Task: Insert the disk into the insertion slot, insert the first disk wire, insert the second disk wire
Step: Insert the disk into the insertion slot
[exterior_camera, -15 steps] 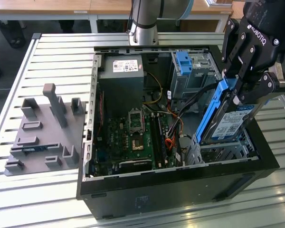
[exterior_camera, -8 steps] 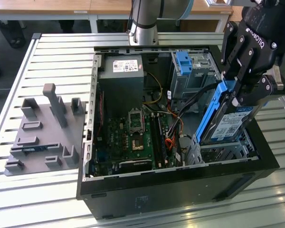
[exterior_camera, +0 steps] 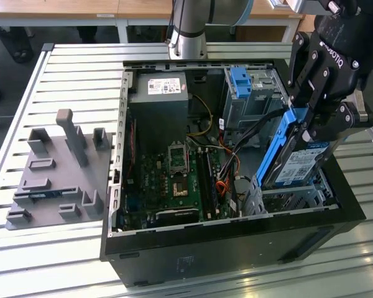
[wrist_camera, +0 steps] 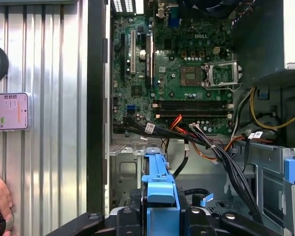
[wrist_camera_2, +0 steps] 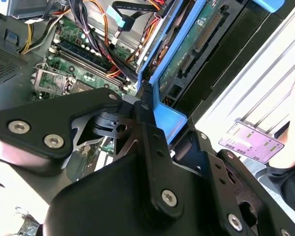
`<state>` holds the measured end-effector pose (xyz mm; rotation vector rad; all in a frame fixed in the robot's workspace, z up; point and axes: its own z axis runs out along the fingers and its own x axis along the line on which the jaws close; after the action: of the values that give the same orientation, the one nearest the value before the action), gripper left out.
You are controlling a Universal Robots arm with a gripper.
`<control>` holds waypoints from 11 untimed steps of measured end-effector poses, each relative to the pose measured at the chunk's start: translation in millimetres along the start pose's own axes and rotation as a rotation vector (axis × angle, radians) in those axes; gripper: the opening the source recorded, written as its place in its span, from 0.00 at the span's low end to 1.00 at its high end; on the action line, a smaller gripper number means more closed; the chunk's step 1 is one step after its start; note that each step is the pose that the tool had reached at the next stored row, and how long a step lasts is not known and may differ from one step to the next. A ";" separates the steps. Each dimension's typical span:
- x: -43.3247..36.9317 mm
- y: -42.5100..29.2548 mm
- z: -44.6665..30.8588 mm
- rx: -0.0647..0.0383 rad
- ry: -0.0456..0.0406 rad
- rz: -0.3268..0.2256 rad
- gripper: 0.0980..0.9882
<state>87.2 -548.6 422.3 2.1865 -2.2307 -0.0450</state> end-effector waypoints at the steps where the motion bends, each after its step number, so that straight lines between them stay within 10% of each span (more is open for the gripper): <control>1: 0.0 0.0 0.5 0.000 0.0000 0.000 0.30; 11: 0.1 -0.1 7.5 0.000 -0.0004 0.000 0.30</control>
<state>87.1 -548.6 414.8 2.1861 -2.2314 -0.0454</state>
